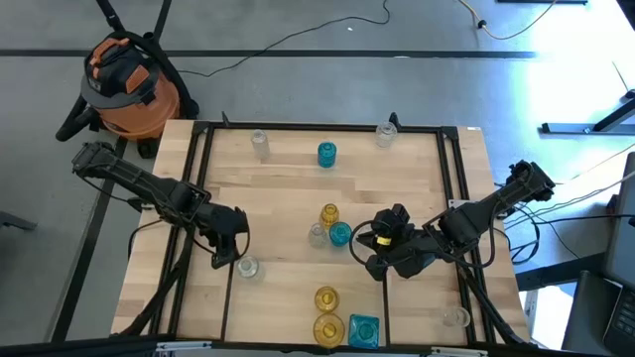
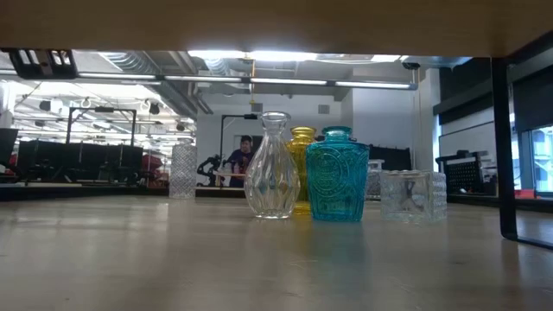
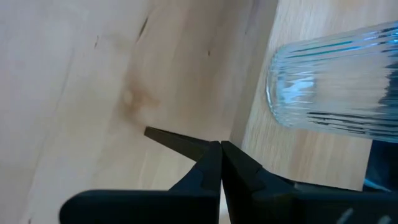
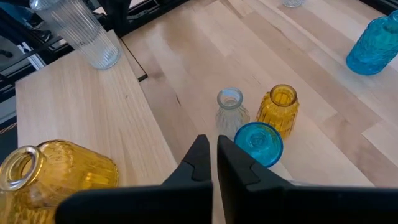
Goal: Sort vases onto shelf
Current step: Put the yellow vase on the shelf aligned with the other yellow vase
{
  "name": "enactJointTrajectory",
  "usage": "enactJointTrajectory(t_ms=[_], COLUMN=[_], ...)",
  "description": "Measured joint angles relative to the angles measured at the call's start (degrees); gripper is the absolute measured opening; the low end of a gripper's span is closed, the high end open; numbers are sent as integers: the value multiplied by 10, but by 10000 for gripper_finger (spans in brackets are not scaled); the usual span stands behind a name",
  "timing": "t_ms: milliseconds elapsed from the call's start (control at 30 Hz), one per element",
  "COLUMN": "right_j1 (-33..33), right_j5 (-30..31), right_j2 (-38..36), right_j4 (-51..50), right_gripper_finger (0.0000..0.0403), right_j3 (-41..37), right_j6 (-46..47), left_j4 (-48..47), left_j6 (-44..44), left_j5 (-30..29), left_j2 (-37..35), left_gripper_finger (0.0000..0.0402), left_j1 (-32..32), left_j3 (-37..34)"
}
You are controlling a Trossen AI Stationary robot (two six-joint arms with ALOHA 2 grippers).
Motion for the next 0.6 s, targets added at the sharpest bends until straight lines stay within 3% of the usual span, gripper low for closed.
enactJointTrajectory(t_ms=[233,433,600], right_j1=[0,-19,-93], right_j5=[0,6,-54], right_j2=[0,0,1], right_j4=[0,-5,-20], right_gripper_finger=[0,4,59], right_j3=[0,-1,-2], right_j6=[0,31,27], left_j4=[-3,-33,-38], left_j6=[0,0,-3], left_j5=[0,-85,-132], left_j2=[0,-7,-34], left_gripper_finger=[0,0,0], left_j1=[0,1,10], left_j3=[0,0,0])
